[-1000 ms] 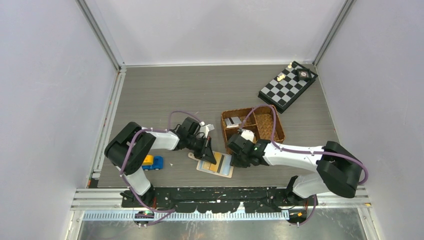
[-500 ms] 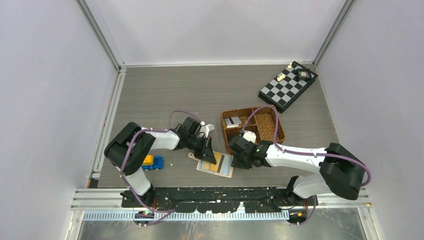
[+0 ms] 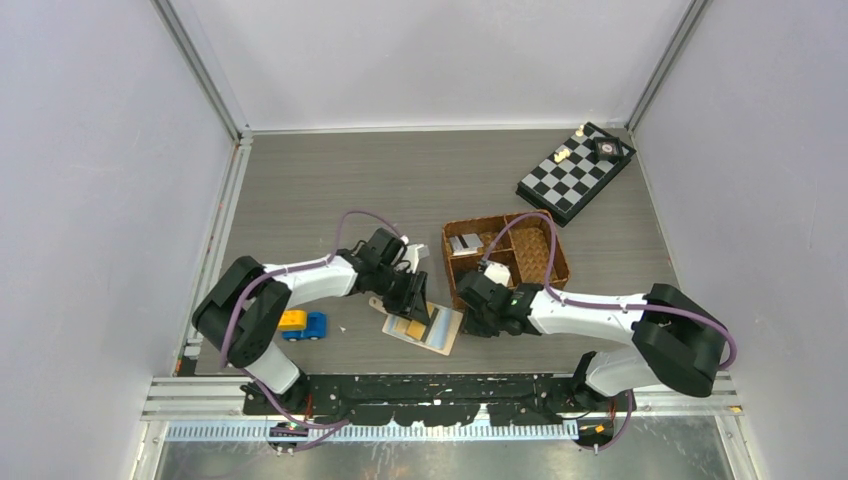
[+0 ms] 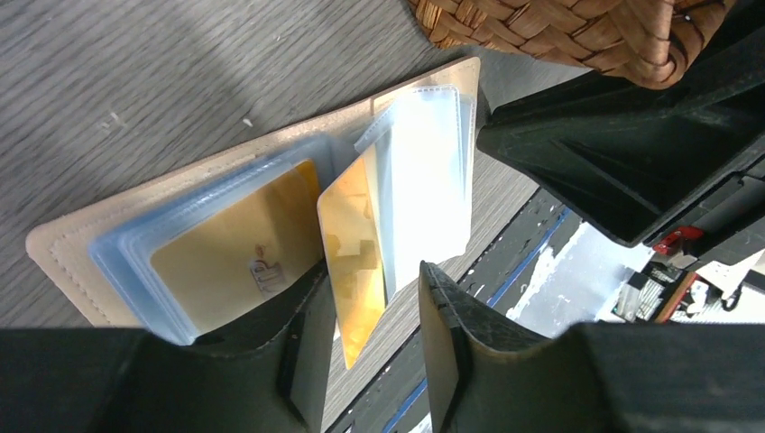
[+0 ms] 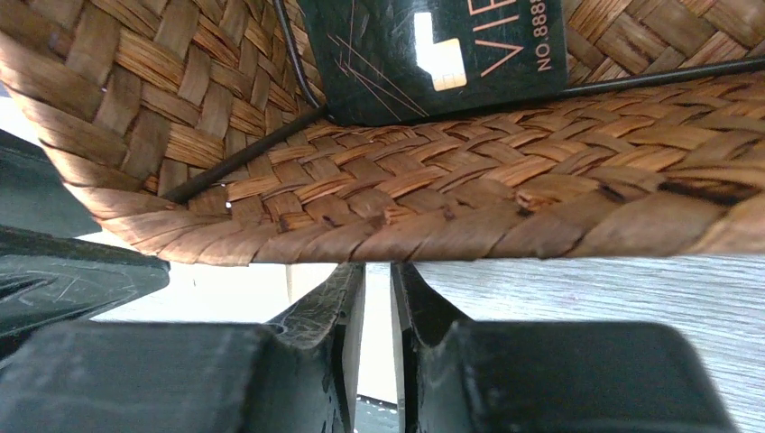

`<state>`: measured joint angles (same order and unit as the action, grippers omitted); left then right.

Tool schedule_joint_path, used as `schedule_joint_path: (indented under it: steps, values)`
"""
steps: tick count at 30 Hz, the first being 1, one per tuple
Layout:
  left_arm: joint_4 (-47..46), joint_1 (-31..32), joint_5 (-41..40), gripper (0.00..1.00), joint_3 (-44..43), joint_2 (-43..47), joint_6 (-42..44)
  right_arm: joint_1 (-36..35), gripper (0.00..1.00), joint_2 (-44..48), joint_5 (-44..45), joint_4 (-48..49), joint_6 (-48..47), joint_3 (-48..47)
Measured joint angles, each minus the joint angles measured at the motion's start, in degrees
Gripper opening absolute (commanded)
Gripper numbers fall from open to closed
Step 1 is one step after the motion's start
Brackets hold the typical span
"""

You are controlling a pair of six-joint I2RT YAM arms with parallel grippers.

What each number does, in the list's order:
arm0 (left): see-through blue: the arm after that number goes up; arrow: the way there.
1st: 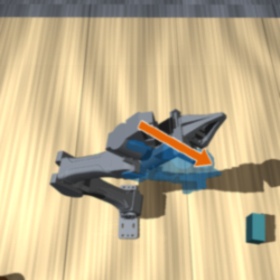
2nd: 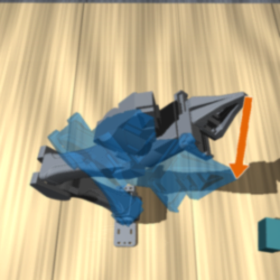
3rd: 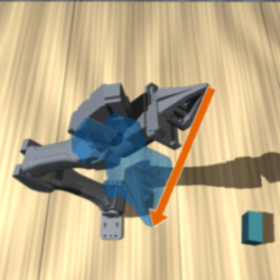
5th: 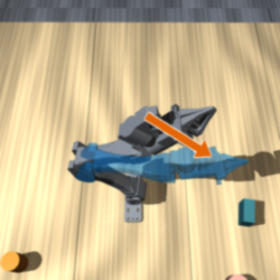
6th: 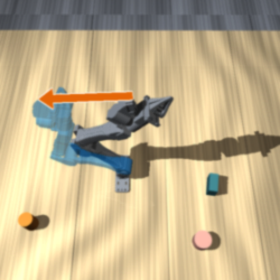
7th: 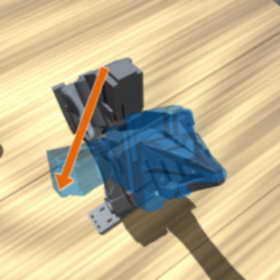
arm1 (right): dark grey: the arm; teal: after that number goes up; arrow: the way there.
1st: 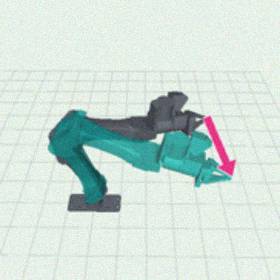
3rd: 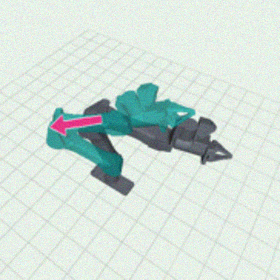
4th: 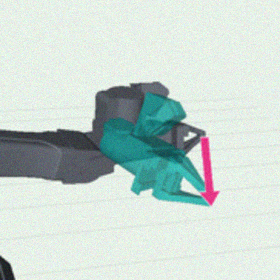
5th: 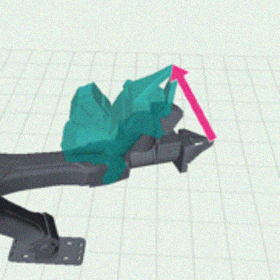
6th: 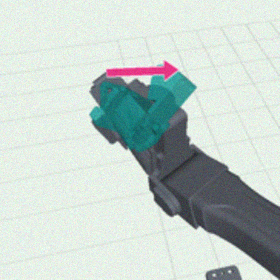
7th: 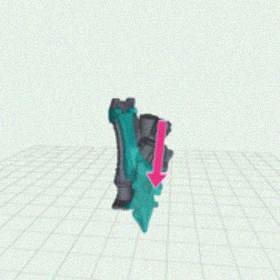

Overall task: Put the credit cards into the card holder
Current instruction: Insert the credit card into the card holder.

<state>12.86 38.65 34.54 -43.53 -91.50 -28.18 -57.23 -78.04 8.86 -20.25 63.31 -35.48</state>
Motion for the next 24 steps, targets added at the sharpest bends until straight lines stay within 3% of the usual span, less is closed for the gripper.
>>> schedule_joint_path:
  steps: [8, 11, 17, 24]
  values:
    - [5.7, 0.0, -4.1, 0.48, -0.7, 2.9, 2.0, 0.0, 0.19, -0.2, 0.0, 1.7, 0.4, 0.5]
    - [7.1, 0.0, -5.0, 0.55, -1.2, 3.3, 2.3, 0.0, 0.2, -0.3, -0.1, 2.3, 0.6, 0.5]
    - [9.5, 0.2, -7.2, 0.67, -1.5, 5.0, 3.4, 0.0, 0.24, 0.9, 0.0, 3.0, 1.4, 1.6]
    - [13.4, 0.2, -11.1, 0.72, -2.3, 9.0, 4.7, 0.0, 0.3, 6.4, 0.5, 1.8, 1.4, 4.3]
